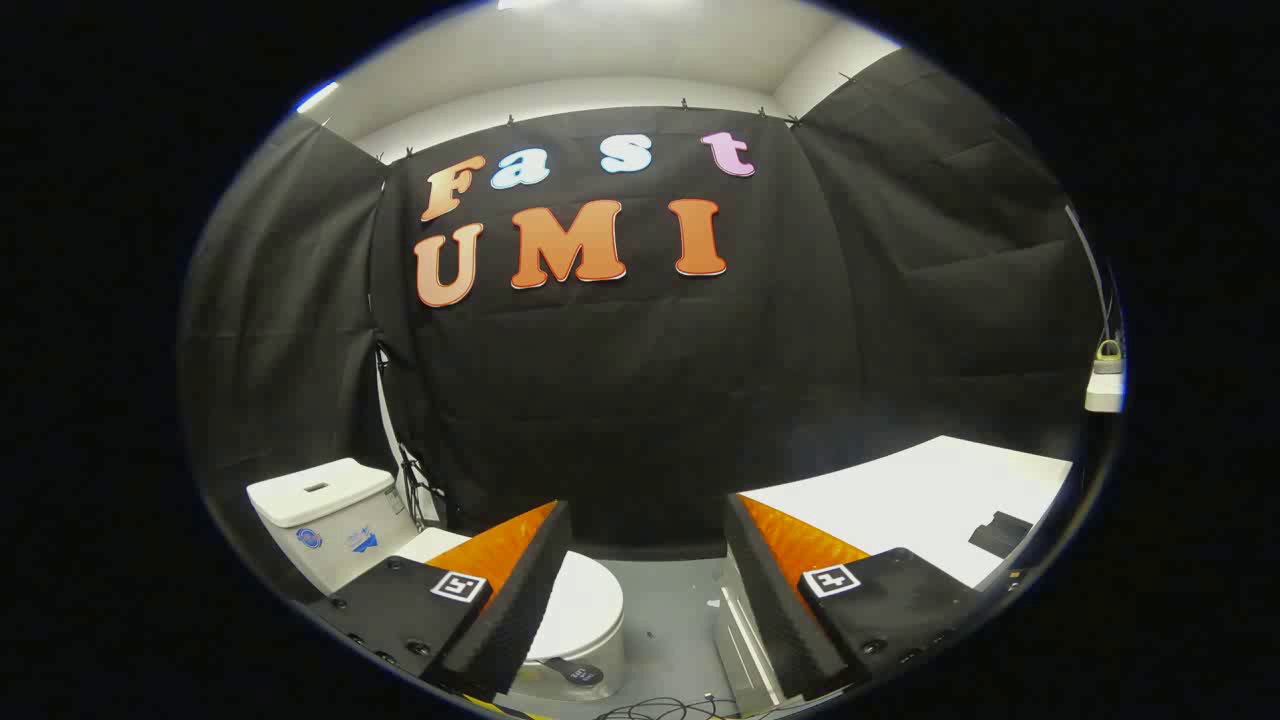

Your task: Open the toilet lid.

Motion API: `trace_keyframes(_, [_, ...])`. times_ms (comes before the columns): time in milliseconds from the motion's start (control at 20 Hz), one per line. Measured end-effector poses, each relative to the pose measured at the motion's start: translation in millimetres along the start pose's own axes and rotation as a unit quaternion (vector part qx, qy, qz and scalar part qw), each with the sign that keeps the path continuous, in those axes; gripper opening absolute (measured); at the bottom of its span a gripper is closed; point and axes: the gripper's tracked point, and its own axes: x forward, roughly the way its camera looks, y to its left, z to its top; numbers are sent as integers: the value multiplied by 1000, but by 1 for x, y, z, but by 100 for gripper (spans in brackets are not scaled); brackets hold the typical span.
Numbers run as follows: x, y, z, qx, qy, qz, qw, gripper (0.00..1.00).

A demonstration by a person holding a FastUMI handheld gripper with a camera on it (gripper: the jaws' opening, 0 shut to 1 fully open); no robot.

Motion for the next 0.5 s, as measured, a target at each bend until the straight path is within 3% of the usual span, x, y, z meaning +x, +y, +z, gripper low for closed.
trace_keyframes(500, [0,-2,0,4,2,-1,1000,99])
